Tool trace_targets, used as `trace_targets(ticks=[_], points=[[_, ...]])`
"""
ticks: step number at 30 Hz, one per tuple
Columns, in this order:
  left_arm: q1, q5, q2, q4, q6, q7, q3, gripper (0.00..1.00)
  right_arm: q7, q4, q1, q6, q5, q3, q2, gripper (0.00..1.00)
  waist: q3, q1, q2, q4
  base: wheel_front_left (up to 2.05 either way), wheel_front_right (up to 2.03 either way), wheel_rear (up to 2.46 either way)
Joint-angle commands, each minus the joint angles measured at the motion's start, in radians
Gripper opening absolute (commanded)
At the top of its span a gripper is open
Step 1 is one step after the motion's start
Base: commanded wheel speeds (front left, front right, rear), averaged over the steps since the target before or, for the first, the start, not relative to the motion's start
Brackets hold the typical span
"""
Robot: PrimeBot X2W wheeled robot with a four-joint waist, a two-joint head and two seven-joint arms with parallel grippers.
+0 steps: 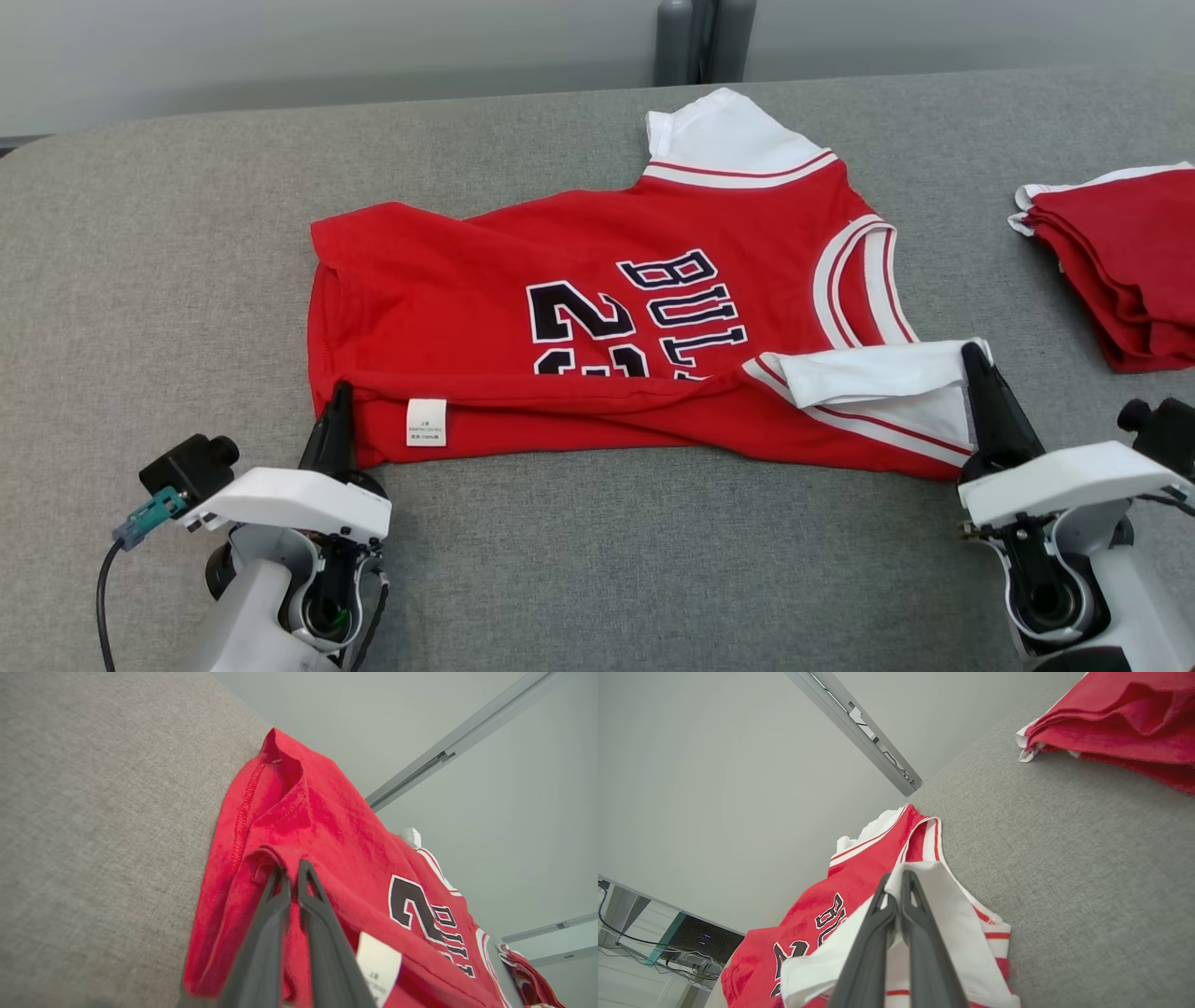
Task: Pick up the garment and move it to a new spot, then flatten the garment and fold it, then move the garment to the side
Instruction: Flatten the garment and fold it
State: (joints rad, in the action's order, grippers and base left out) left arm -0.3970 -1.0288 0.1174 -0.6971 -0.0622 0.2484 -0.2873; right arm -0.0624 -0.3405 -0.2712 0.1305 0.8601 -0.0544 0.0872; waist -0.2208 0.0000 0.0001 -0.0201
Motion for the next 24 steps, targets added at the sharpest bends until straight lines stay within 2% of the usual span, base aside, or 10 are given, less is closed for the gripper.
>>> trace_targets(ticks=[1, 16, 17, 18, 19, 20, 24], points=[[-0.024, 0.011, 0.004, -0.014, -0.009, 0.007, 0.001, 0.00, -0.009, -0.016, -0.022, 0.000, -0.004, -0.001, 0.006, 0.00, -0.003, 0.0000, -0.0001, 0.002, 0.00, 0.00, 0.00], [-0.132, 0.054, -0.014, -0.165, -0.034, 0.013, -0.029, 0.00, -0.031, -0.291, -0.250, 0.000, -0.037, -0.049, 0.020, 0.00, -0.012, 0.0000, -0.0001, 0.016, 0.00, 0.00, 0.00], [-0.136, 0.058, -0.014, -0.167, -0.036, 0.014, -0.030, 0.02, -0.027, -0.318, -0.267, 0.000, -0.039, -0.055, 0.019, 0.00, -0.011, 0.0000, -0.0001, 0.017, 0.00, 0.00, 0.00], [-0.138, 0.066, -0.013, -0.165, -0.040, 0.015, -0.030, 0.41, -0.030, -0.342, -0.283, 0.000, -0.044, -0.059, 0.019, 0.23, -0.010, 0.0000, -0.0001, 0.019, 0.00, 0.00, 0.00], [-0.138, 0.070, -0.013, -0.163, -0.041, 0.015, -0.030, 0.82, -0.041, -0.363, -0.300, 0.000, -0.052, -0.066, 0.020, 0.73, -0.008, 0.0000, -0.0001, 0.022, 0.00, 0.00, 0.00], [-0.134, 0.074, -0.013, -0.160, -0.044, 0.015, -0.029, 1.00, -0.048, -0.385, -0.313, 0.000, -0.056, -0.073, 0.021, 1.00, -0.006, 0.0000, -0.0001, 0.025, 0.00, 0.00, 0.00], [-0.103, 0.089, -0.011, -0.143, -0.051, 0.017, -0.027, 1.00, -0.077, -0.429, -0.340, 0.000, -0.061, -0.088, 0.022, 1.00, 0.004, 0.0000, -0.0001, 0.034, 0.00, 0.00, 0.00]])
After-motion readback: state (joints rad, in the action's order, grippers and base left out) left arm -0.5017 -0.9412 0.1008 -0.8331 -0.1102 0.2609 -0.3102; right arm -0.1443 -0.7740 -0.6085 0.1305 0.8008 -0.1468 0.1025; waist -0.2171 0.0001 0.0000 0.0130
